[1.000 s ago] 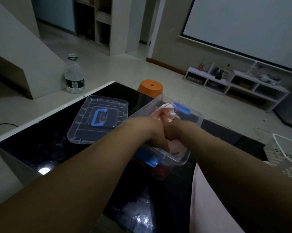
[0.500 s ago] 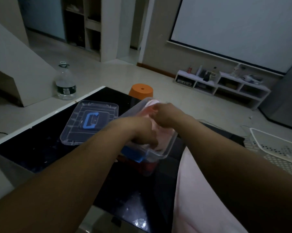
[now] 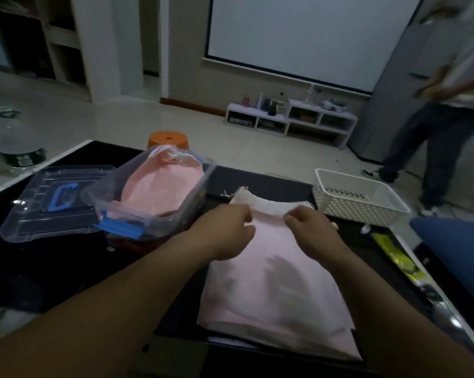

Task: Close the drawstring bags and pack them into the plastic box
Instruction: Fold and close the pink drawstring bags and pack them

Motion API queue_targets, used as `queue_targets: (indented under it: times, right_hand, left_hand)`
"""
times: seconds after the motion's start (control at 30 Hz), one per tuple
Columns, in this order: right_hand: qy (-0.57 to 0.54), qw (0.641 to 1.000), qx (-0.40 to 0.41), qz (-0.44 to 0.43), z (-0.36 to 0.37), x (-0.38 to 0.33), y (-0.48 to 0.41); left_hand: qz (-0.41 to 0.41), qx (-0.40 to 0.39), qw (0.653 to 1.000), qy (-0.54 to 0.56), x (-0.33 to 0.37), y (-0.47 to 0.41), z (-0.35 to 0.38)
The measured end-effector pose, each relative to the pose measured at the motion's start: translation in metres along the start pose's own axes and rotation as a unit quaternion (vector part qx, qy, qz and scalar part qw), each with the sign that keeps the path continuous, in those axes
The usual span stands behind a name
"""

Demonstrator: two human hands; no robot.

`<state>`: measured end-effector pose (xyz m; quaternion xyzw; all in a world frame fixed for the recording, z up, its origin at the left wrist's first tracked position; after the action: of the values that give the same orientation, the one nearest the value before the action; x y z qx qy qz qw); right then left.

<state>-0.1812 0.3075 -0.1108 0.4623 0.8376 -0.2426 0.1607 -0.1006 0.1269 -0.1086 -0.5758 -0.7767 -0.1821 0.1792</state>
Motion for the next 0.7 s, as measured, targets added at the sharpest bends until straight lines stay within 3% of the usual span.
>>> queue_targets:
  times: [0.17,0.33,0.43,0.53,0.7]
  right_hand:
    - [0.002,0.992,-0.050,0.115,0.013,0.092,0.047]
    - [0.016,0.982,-0.079,0.170,0.020,0.128,0.044]
    - [0.045,0.981,-0.094,0.161,0.021,0.137,0.030]
    - [0.029,0.984,-0.052,0.165,0.017,0.141,0.021]
    - [0.016,0.978,-0.065,0.196,0.028,0.143,0.018]
  left_hand:
    - [-0.096,-0.089,0.989,-0.069,-0.019,-0.024,0.060]
    - [-0.157,-0.077,0.981,-0.083,-0.035,-0.050,0.075]
    - [-0.164,-0.063,0.983,-0.051,-0.040,-0.063,0.073]
    - [-0.168,-0.049,0.985,-0.014,-0.043,-0.068,0.072]
    - [-0.178,-0.031,0.983,0.020,-0.052,-0.075,0.069]
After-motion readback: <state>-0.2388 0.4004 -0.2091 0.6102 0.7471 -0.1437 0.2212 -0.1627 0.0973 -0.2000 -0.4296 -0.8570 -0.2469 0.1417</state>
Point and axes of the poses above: each hand's wrist, its own y-axis away from the middle knuckle, its own z-axis out of the palm, x = y × z, the point moved 7 cm from there along -y, towards the middle knuckle, and after that the axes turned 14 degrees about -z, right-handed, at the moved point
